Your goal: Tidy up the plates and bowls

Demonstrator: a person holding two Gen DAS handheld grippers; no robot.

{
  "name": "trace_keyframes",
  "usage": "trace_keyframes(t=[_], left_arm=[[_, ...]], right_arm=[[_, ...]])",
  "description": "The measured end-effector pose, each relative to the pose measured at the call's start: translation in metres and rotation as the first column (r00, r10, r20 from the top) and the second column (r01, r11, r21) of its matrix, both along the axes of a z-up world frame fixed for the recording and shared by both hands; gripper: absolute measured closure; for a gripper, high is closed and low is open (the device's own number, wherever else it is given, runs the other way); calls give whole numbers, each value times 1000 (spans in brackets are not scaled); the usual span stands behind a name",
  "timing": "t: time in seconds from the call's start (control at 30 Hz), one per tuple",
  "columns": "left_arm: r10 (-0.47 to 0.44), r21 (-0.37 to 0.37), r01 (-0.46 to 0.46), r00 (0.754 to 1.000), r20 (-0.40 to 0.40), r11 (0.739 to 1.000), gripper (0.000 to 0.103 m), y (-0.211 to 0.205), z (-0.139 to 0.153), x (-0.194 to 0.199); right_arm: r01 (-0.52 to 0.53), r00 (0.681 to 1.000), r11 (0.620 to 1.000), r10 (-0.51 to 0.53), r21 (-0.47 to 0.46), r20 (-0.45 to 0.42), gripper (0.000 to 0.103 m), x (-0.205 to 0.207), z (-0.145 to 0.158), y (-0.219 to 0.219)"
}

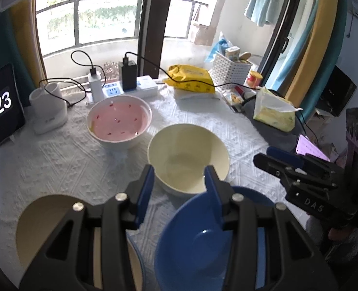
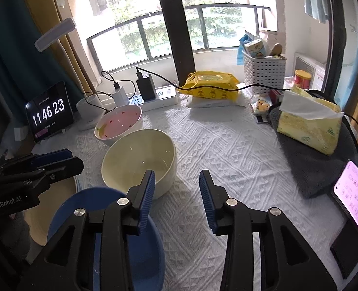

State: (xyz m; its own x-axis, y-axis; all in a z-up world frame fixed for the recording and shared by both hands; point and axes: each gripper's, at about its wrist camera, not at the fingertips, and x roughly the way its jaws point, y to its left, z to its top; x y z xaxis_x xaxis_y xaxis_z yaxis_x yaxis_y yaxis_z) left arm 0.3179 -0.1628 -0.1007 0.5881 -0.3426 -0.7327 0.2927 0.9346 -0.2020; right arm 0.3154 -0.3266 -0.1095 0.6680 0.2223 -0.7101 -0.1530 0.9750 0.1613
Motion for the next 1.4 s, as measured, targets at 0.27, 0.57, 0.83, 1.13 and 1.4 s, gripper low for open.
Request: trace_keyframes(t=[0.27, 0.57, 0.83, 1.13, 1.4], left_arm=[[-2, 16, 2, 999, -36, 1000, 59, -4, -12, 13], [6, -27, -10, 993, -117, 1000, 59, 0, -29, 28], [-10, -67, -2, 982, -190, 998, 62, 3, -43, 41], [-5, -41, -3, 980, -197, 999, 66, 2, -50, 48], [-12, -21, 8, 981, -192, 1000, 69, 1, -52, 50]], right_arm=[[-29, 999, 999, 30, 24, -36, 63, 18, -11, 1], [-66, 993, 996, 71, 65, -90, 63, 37, -25, 0], [-107, 982, 988, 123, 111, -145, 65, 57, -41, 0], [-142, 972, 984, 159, 110, -174, 68, 66, -50, 7], [-162, 965, 982, 179, 101, -192, 69, 73, -53, 12]])
